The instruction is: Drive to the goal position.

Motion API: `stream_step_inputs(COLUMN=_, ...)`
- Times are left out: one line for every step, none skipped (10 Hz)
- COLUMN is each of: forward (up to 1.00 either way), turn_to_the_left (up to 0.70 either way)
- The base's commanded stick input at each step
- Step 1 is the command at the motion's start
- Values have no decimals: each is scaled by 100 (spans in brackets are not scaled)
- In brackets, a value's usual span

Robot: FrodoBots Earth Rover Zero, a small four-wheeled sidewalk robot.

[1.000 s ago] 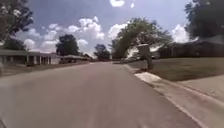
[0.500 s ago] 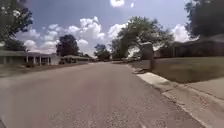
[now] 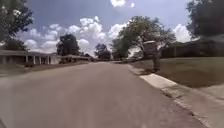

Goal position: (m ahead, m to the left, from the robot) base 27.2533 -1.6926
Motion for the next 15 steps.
stream_step_inputs(forward=70, turn_to_the_left=0)
stream_step_inputs(forward=70, turn_to_the_left=0)
stream_step_inputs(forward=70, turn_to_the_left=0)
stream_step_inputs(forward=70, turn_to_the_left=0)
stream_step_inputs(forward=70, turn_to_the_left=0)
stream_step_inputs(forward=70, turn_to_the_left=0)
stream_step_inputs(forward=70, turn_to_the_left=0)
stream_step_inputs(forward=70, turn_to_the_left=0)
stream_step_inputs(forward=70, turn_to_the_left=0)
stream_step_inputs(forward=70, turn_to_the_left=0)
stream_step_inputs(forward=70, turn_to_the_left=0)
stream_step_inputs(forward=70, turn_to_the_left=0)
stream_step_inputs(forward=70, turn_to_the_left=0)
stream_step_inputs(forward=70, turn_to_the_left=0)
stream_step_inputs(forward=70, turn_to_the_left=0)
